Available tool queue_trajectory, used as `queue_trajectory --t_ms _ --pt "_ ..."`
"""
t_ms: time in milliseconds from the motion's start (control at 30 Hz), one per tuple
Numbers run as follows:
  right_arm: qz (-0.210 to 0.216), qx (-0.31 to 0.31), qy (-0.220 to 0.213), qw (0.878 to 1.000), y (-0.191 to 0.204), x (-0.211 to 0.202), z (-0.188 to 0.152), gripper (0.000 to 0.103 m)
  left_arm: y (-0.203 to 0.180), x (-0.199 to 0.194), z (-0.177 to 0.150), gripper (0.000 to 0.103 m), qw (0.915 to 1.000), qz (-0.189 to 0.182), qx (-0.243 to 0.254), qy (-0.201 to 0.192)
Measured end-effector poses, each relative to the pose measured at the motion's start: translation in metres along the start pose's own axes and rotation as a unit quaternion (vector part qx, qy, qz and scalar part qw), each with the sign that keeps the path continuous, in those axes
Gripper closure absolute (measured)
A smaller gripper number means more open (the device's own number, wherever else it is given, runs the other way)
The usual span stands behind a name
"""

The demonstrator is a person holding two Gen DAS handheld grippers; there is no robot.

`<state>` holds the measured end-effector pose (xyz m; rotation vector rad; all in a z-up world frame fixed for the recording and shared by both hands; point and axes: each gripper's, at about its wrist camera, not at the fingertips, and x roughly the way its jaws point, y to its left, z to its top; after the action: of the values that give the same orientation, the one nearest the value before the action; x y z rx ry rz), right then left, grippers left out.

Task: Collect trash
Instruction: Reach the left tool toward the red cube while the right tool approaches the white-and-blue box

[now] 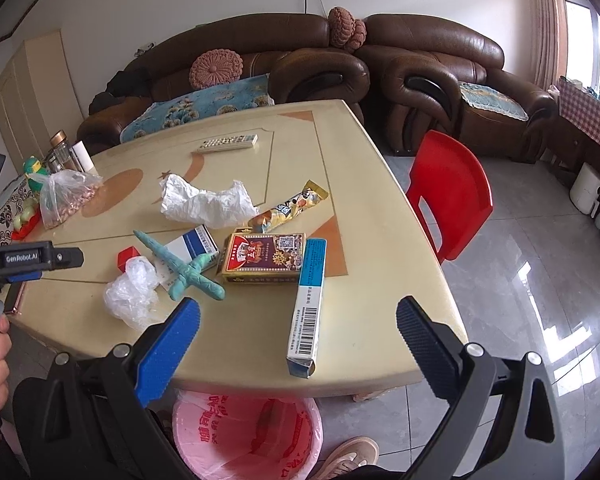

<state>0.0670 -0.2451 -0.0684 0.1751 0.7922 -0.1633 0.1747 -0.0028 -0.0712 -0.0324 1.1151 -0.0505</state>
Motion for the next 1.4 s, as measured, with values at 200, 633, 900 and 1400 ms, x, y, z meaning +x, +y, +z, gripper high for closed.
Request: queue_trajectory --t_ms 200,633,900,1400 --pt "0.009 0.001 0.019 1.000 -0.005 0.019 -0.002 0.007 -0.001 0.019 0.011 0.006 0.9998 0.000 -0.009 0.018" --pt "0.022 -0.002 0.034 0.999 -0.008 0.058 -0.005 0.007 0.003 0.067 0.036 0.006 0.9973 0.005 -0.028 0.067" --pt "0.038 0.020 0.051 0.998 -0.019 0.077 -0.010 0.007 0.001 0.080 0.043 0.006 0.9964 0.004 -0.030 0.079" --pt "0.050 0.030 0.065 0.996 -0.021 0.100 -0.019 0.012 0.006 0.115 0.049 0.006 0.9924 0.013 -0.051 0.111"
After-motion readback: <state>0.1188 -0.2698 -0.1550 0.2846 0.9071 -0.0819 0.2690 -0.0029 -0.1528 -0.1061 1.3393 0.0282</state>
